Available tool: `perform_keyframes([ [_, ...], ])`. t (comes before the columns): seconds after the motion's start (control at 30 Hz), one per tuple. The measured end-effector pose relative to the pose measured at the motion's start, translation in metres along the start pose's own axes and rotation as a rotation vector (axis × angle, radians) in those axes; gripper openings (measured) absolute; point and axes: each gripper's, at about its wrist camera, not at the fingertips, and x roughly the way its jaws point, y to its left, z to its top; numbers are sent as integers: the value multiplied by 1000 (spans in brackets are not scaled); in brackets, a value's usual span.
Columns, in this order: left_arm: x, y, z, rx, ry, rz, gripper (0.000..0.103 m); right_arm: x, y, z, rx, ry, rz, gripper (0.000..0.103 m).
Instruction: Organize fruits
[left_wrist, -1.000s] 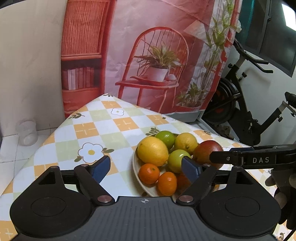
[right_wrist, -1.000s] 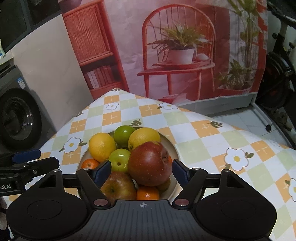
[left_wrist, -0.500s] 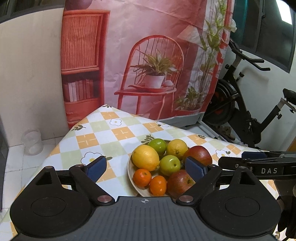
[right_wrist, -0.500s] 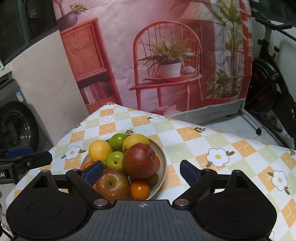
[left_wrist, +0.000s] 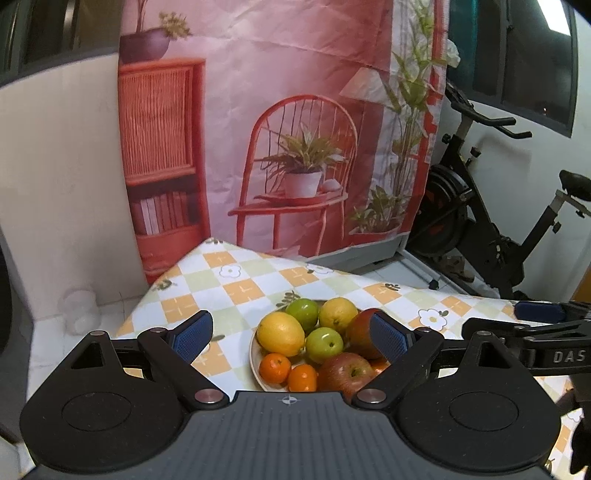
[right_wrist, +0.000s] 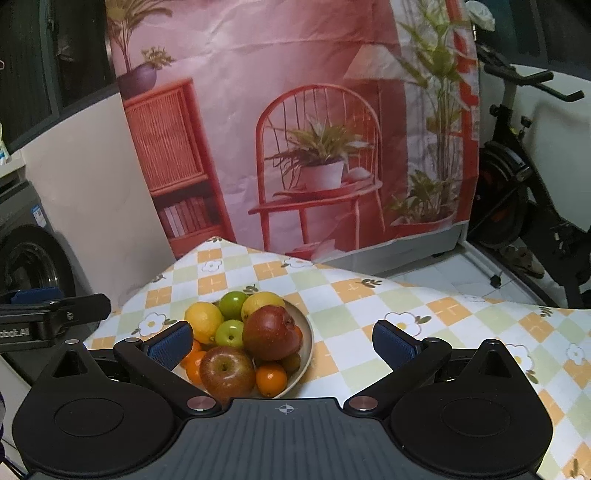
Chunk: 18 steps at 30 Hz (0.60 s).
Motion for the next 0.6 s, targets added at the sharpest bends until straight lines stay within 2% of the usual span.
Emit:
perform_keyframes([
  [0.23,-33,-18,15,30,-59,13,94,-47,1,6,5,-46,-14,103],
  [0.6,-68,-35,23,61,-100,32,97,-102,1,10,10,-128,-33,103],
])
